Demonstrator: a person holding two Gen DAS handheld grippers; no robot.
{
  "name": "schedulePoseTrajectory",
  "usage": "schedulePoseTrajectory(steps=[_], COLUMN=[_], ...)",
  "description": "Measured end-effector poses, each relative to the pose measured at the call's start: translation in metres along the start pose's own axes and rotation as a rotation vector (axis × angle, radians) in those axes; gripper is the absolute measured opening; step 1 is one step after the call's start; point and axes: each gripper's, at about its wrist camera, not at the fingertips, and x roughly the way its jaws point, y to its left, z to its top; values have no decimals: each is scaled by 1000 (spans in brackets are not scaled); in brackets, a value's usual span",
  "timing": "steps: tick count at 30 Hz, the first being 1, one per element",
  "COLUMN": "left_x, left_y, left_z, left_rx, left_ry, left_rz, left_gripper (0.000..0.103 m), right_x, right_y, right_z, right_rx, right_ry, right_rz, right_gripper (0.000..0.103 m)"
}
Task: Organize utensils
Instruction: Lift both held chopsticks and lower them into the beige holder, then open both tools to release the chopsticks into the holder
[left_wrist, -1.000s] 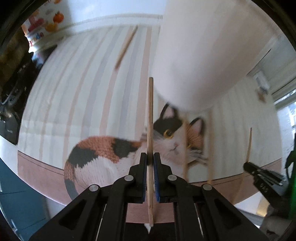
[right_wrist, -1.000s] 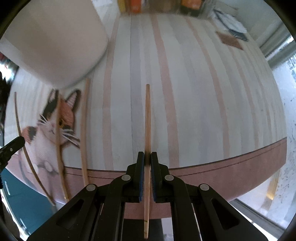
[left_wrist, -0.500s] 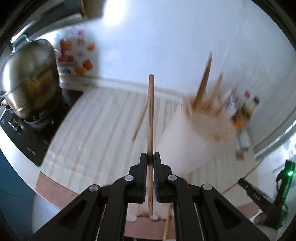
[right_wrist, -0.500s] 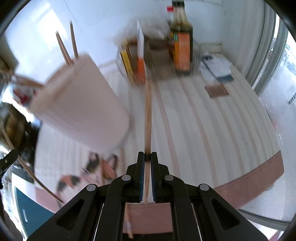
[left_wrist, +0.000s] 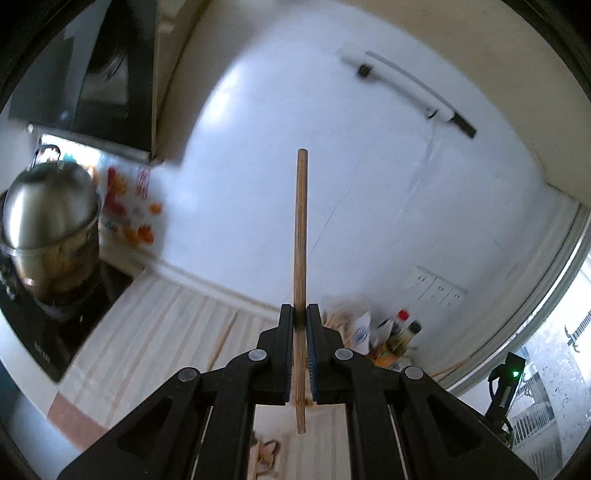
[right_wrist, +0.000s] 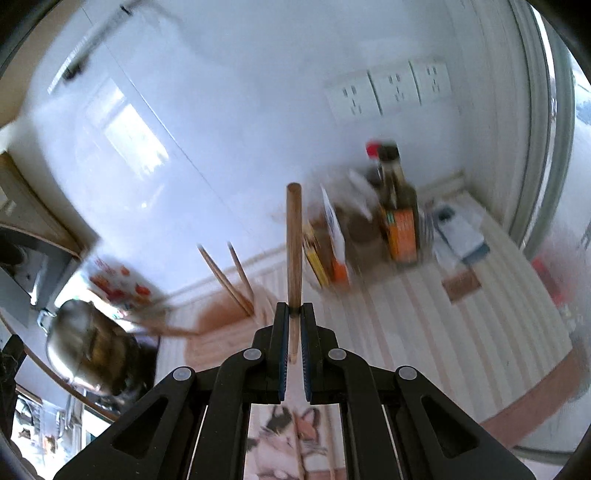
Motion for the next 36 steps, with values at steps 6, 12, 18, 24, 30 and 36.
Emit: schedulePoseTrajectory(steps=[6, 12, 18, 24, 30, 36], left_x=[32, 92, 144, 184, 162, 104], left_y=[-30, -43, -36, -30, -40, -36], left_z=[19, 19, 5, -5, -2, 1], left_rx=[44, 57, 55, 85, 86, 136], left_ry=[-45, -39, 18, 109, 193, 116], left_rz=[-6, 55, 129, 182, 123, 145], left_gripper=[4, 4, 4, 5, 19, 85], right_x=[-20, -23, 7, 57, 85, 57], right_y=[9, 17, 22, 20, 32, 21], right_z=[35, 55, 58, 56, 57, 55], right_rx=[2, 7, -3, 23, -28, -25], right_ry=[-76, -99, -38, 72, 209, 155], right_rz=[26, 67, 97, 113, 156, 143], right_gripper=[6, 6, 6, 7, 16, 46])
